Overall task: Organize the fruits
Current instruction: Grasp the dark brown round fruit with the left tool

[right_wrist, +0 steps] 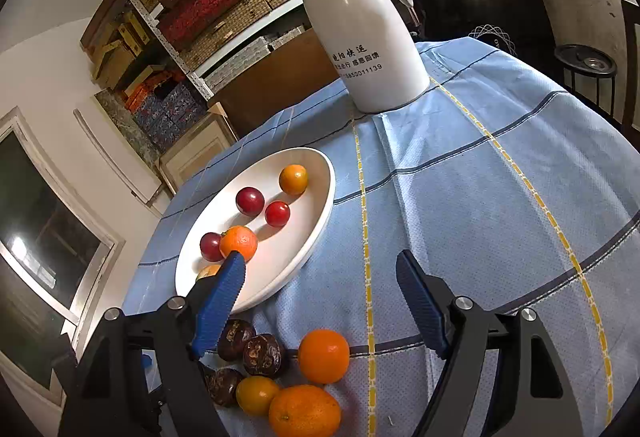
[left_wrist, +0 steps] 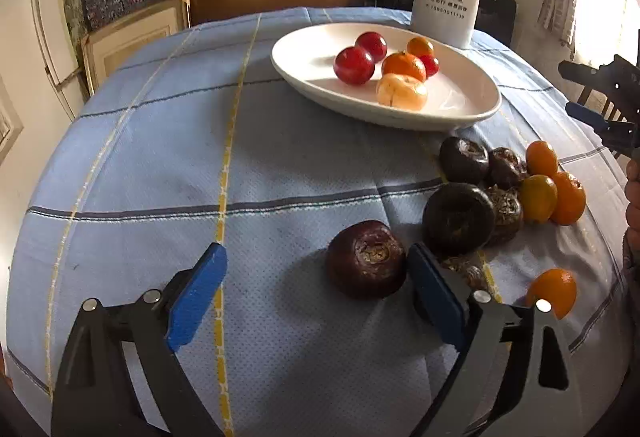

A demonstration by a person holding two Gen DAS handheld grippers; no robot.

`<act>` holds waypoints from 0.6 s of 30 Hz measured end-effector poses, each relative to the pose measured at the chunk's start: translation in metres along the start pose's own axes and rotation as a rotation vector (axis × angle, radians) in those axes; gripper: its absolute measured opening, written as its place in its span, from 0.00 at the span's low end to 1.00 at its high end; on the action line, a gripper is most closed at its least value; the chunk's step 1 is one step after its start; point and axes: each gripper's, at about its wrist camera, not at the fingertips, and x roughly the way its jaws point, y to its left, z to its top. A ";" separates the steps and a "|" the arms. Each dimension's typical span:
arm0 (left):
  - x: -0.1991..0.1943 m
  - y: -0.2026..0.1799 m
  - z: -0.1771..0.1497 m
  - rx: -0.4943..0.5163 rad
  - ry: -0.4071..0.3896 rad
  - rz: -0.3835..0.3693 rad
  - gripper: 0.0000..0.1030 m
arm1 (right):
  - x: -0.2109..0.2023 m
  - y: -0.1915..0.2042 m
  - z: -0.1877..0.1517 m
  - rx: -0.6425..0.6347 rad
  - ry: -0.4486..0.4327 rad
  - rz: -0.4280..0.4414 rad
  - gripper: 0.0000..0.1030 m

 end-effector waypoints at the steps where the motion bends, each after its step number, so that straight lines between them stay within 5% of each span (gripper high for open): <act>1: 0.002 0.002 0.000 -0.008 0.009 -0.005 0.90 | 0.000 0.000 0.000 0.000 0.001 0.000 0.76; 6: 0.000 0.026 0.004 -0.088 -0.021 0.127 0.90 | 0.001 -0.001 0.000 0.003 0.006 -0.002 0.76; 11: -0.006 0.026 0.003 -0.090 -0.054 0.105 0.88 | 0.002 0.001 -0.001 -0.009 0.010 0.000 0.76; 18: 0.002 0.023 0.005 -0.075 -0.024 0.055 0.60 | 0.003 0.003 -0.003 -0.017 0.017 -0.001 0.76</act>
